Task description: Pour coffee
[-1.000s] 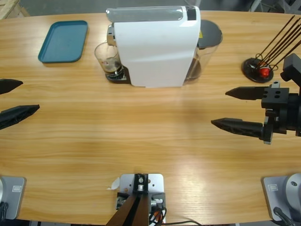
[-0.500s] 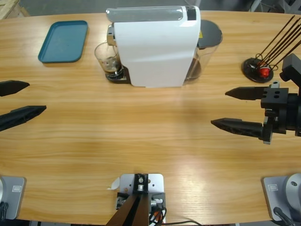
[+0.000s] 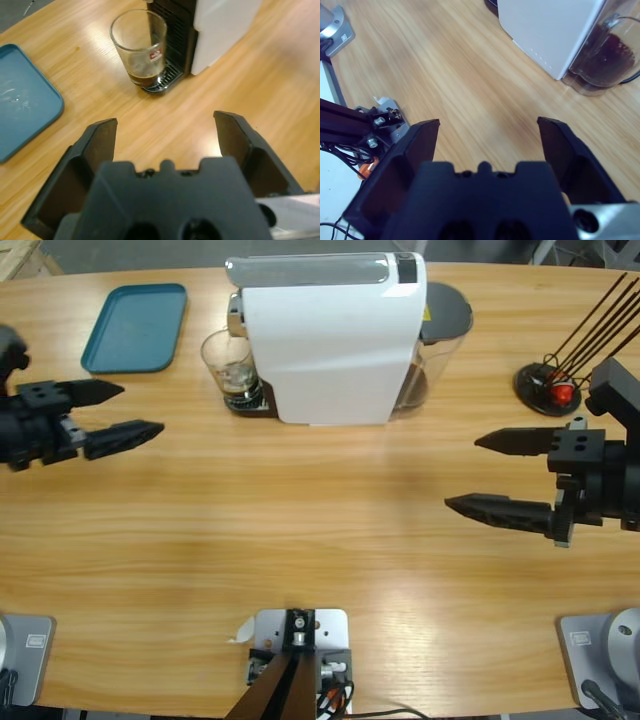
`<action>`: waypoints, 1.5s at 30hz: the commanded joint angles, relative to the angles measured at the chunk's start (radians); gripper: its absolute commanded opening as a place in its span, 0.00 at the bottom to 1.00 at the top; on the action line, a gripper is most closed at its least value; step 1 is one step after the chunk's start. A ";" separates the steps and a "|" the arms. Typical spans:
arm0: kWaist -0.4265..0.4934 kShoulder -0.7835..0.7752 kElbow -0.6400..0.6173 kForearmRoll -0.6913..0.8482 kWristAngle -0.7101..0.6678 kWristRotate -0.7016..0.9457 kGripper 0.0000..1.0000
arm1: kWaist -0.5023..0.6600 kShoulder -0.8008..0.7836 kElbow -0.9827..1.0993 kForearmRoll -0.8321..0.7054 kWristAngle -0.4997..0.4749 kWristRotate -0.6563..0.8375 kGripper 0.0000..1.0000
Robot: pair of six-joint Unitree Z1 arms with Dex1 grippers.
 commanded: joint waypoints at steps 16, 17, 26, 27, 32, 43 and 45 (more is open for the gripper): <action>0.082 0.639 -0.001 -0.711 -0.115 0.020 0.97 | 0.007 0.116 -0.005 0.024 0.019 0.013 0.86; 0.088 0.646 -0.001 -0.723 -0.118 0.022 0.97 | 0.007 0.118 -0.006 0.025 0.019 0.013 0.86; 0.104 0.675 -0.034 -0.735 -0.187 0.019 0.97 | 0.007 0.135 -0.012 0.028 0.019 0.013 0.86; 0.109 0.678 -0.037 -0.735 -0.197 0.018 0.97 | 0.007 0.135 -0.013 0.029 0.019 0.013 0.86; 0.140 0.698 -0.065 -0.735 -0.234 0.022 0.97 | 0.007 0.136 -0.014 0.033 0.019 0.013 0.86; 0.161 0.749 -0.102 -0.735 -0.307 0.030 0.96 | 0.007 0.145 -0.021 0.041 0.019 0.013 0.86; 0.161 0.750 -0.102 -0.735 -0.321 0.030 0.96 | 0.007 0.150 -0.023 0.043 0.019 0.013 0.86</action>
